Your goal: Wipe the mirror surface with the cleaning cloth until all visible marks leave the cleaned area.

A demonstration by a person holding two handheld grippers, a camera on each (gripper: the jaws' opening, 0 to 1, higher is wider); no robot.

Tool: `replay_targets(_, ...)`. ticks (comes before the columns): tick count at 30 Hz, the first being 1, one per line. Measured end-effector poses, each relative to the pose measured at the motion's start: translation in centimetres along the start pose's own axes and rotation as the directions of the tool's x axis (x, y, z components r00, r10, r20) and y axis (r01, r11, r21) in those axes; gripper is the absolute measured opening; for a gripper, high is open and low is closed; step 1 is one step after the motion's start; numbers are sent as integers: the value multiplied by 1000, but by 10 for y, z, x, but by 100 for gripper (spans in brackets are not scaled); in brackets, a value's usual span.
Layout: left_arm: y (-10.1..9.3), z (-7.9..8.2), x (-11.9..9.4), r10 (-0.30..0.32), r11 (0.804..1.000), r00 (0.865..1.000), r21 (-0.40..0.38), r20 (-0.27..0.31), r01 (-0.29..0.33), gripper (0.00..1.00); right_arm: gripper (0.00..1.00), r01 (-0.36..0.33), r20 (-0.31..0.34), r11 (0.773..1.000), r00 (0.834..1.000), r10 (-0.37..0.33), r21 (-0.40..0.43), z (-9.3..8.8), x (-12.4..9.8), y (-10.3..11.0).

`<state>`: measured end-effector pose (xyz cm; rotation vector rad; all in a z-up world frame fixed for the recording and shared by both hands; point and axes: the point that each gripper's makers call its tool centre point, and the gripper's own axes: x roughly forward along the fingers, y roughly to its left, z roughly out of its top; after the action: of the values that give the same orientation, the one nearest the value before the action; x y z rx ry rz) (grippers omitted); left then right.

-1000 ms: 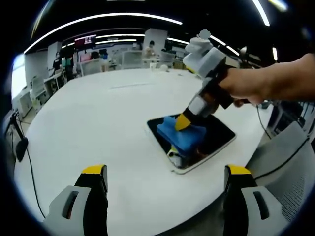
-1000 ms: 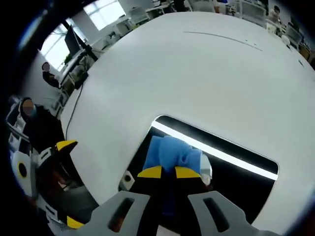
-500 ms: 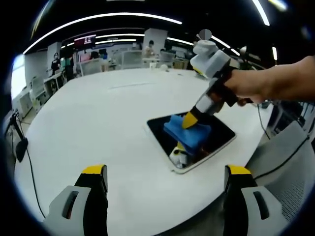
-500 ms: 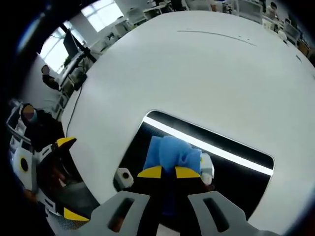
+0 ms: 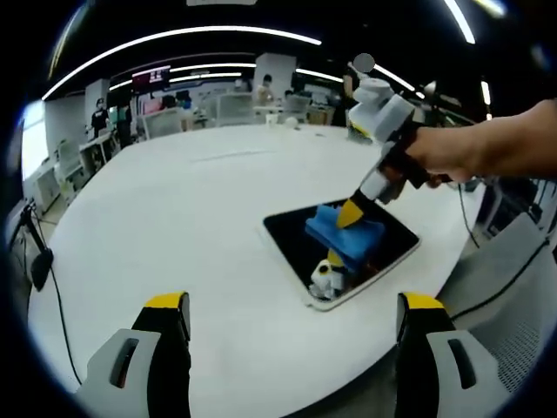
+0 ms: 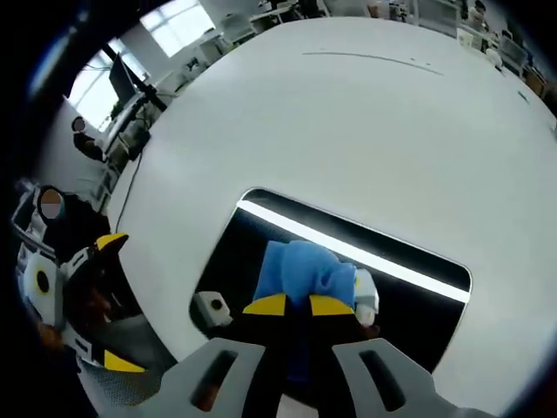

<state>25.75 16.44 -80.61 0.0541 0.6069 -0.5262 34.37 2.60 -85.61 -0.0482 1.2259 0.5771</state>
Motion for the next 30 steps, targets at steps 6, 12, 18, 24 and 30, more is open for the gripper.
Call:
replay_targets(6, 1, -1, 0, 1, 1000, 1000, -2, -1, -1, 99, 2, 7, 0, 1000, 1000, -7, 8, -4, -6, -12)
replay_targets(12, 1, 0, 0, 1, 1000, 1000, -6, 6, -1, 99, 2, 21, -3, 1000, 1000, -21, 18, -9, -12, -27)
replay_targets(18, 0, 1, -1, 1, 1000, 1000, -15, 11, -1, 99, 2, 29, -9, 999, 1000, -29, 35, -13, -19, -42)
replay_targets(24, 2, 1, -1, 9, 1000, 1000, -18, 10, -8, 99, 2, 36, -10, 999, 999, -36, 34, -15, -21, -54)
replay_targets(30, 2, -1, -1, 8, 1000, 1000, -12, 2, -8, 99, 2, 40, -5, 999, 999, -39, 32, -19, -25, -62)
